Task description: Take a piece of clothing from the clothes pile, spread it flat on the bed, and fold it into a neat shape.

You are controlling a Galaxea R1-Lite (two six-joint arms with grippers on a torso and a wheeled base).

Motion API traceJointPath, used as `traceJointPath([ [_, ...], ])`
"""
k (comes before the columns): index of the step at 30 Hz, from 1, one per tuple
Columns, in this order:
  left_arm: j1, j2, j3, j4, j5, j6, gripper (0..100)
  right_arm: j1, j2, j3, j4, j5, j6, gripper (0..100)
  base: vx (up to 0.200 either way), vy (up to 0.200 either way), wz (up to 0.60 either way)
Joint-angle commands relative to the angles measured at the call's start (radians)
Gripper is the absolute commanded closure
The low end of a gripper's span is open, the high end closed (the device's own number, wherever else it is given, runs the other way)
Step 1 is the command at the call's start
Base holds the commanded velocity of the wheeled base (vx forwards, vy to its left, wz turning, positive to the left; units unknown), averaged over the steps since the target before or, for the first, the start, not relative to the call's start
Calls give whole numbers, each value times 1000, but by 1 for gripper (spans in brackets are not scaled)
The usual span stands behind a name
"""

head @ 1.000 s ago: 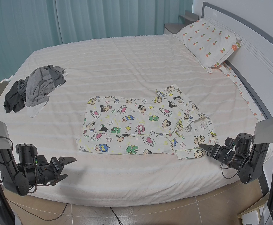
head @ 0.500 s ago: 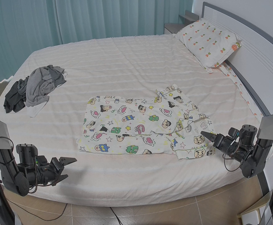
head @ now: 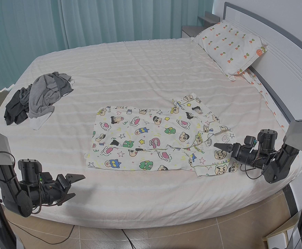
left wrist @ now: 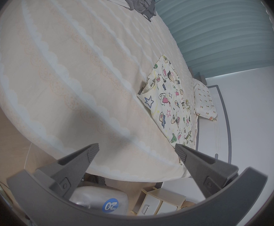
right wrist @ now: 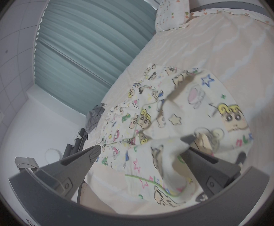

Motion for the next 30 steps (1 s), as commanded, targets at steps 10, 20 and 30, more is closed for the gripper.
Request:
traceJointPath([
  [10,0,2,-2,-1,0,0,0,-78,61,-125,7,27,56,0,0,0,0],
  [20,-2,4,-2,-1,0,0,0,-98,27,-22,-8,205,59,0,0,0,0],
  [30,-2,4,0,-1,3,0,0,-157,47,-2,-62,446,62,0,0,0,0],
])
